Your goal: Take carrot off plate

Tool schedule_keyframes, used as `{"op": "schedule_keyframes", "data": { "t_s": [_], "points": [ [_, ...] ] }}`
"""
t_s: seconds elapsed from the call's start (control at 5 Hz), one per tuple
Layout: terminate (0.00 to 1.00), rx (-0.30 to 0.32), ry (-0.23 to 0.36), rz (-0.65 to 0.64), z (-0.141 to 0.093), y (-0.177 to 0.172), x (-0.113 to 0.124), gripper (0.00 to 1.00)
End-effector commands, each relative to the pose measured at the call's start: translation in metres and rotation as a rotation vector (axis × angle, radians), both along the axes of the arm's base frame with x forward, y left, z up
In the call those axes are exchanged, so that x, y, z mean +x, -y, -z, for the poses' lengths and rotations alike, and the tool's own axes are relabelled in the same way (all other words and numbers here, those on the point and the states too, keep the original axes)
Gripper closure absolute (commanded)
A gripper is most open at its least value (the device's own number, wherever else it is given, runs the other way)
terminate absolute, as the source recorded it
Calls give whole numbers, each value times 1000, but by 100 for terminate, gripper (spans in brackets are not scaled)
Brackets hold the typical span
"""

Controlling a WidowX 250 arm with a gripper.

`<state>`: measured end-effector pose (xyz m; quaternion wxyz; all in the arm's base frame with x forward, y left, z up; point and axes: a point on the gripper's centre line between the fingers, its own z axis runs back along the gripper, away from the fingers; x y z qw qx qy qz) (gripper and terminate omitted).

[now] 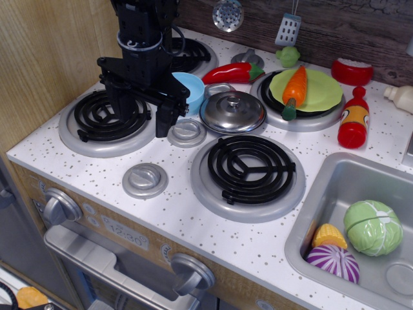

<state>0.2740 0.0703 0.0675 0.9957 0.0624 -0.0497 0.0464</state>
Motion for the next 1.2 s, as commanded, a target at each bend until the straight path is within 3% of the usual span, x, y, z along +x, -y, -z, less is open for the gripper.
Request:
{"op": "schedule_keyframes", "data": {
  "t_s": [0.0, 0.2, 0.6, 0.8, 1.0],
  "points": [
    [0, 0, 0, 0, 0, 0, 0, 0],
    [0, -3, 90, 10, -16, 15, 29, 0],
    [0, -36, 195, 35, -54, 55, 73, 0],
    [0, -58, 227, 50, -62, 76, 99, 0],
    [0, -42, 275, 71, -63, 93, 125, 0]
  ]
}}
